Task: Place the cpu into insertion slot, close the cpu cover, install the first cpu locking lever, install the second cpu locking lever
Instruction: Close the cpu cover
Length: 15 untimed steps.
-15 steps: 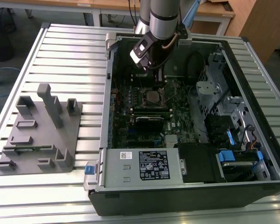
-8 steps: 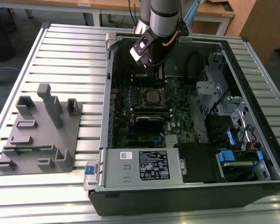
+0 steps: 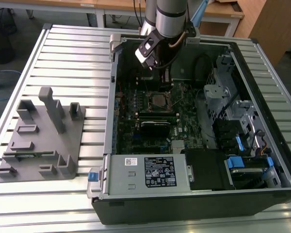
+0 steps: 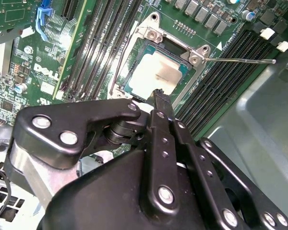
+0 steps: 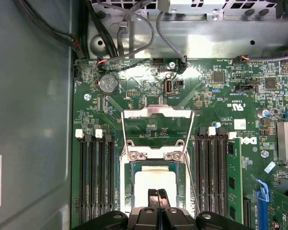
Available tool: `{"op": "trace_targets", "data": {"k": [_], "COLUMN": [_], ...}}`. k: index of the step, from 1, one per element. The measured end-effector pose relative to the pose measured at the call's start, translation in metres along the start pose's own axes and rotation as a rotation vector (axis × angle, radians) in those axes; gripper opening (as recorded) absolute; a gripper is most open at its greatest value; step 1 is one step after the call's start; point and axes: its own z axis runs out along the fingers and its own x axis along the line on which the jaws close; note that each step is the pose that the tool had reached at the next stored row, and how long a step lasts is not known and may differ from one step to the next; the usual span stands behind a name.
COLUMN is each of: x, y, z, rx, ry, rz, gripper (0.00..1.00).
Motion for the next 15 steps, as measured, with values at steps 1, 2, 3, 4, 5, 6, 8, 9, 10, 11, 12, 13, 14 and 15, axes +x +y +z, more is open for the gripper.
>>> {"op": "trace_targets", "data": {"k": [1, 2, 3, 4, 5, 6, 8, 9, 10, 11, 12, 13, 14, 15], "x": [0.0000, 0.0000, 0.0001, 0.0000, 0.0000, 0.0000, 0.0000, 0.0000, 0.0000, 0.0000, 0.0000, 0.0000, 0.0000, 0.0000], "y": [0.0000, 0.0001, 0.0001, 0.0001, 0.0001, 0.0001, 0.0001, 0.0001, 0.0001, 0.0002, 0.0002, 0.0002, 0.0002, 0.0002], "z": [-0.0003, -0.0006, -0.0008, -0.0010, -0.0012, -0.0012, -0.0017, -0.0021, -0.0024, -0.0028, -0.0032, -0.0036, -0.0038, -0.0040], "rx": [-0.0001, -0.0001, -0.0002, -0.0002, -0.0001, -0.0002, 0.0000, 0.0001, -0.0001, -0.0001, -0.0001, -0.0001, -0.0002, -0.0001], "ry": [0.0002, 0.0003, 0.0004, 0.0003, 0.0003, 0.0004, 0.0000, -0.0002, 0.0001, 0.0002, 0.0002, 0.0002, 0.0005, 0.0003], "rz": [0.000, 0.000, 0.000, 0.000, 0.000, 0.000, 0.000, 0.000, 0.000, 0.000, 0.000, 0.000, 0.000, 0.000], "gripper": [0.11, 0.11, 0.11, 0.11, 0.11, 0.11, 0.11, 0.11, 0.11, 0.11, 0.11, 0.11, 0.11, 0.11]}}
